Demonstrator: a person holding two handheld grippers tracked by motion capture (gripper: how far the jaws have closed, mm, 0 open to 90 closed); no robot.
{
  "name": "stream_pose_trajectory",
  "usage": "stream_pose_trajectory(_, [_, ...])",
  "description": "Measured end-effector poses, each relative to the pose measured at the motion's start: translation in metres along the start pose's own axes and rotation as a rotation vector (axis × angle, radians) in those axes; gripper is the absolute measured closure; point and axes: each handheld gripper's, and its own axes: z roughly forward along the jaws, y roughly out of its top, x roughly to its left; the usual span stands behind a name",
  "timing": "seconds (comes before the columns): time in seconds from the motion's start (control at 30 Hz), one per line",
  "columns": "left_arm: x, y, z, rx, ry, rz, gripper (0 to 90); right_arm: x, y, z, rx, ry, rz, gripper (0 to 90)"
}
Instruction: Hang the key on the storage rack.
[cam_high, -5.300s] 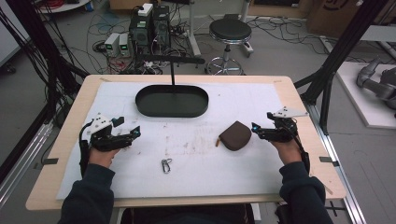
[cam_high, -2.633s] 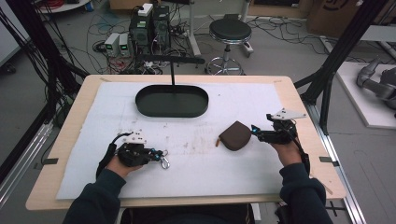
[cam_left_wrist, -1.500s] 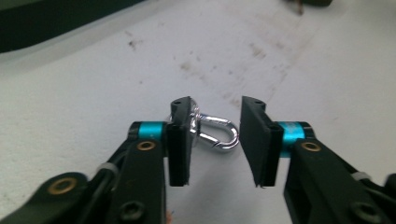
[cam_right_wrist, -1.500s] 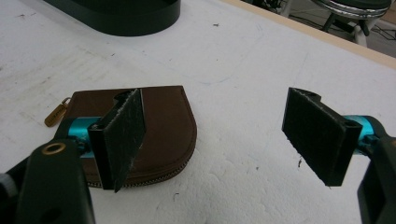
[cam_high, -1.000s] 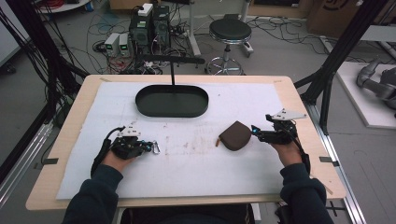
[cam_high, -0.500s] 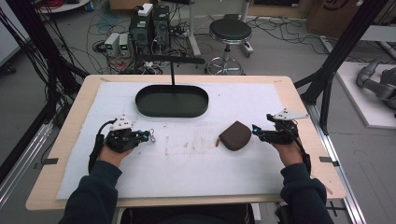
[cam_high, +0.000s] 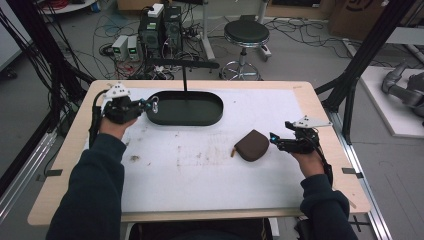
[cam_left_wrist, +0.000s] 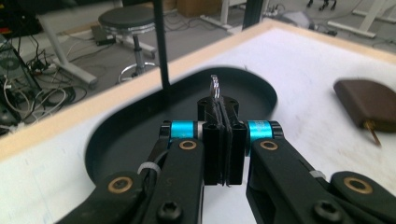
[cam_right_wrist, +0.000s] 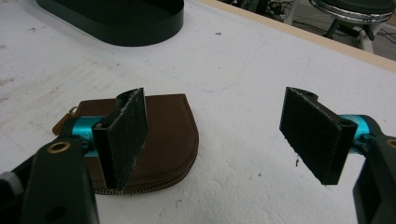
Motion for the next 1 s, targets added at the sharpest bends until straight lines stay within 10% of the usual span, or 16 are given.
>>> stream_pose_trajectory(0.43, [0.063,0.047,0.037,0.027,0.037,0.053,88.3,-0.006,-0.003,0.003,0.006,0.004,0.021,23.8])
stream_pose_trajectory(1.0, [0.08,0.055,0.054,0.075,0.125,0.054,88.2,-0.012,-0.007,0.001,0.015,0.003,0.029,23.8])
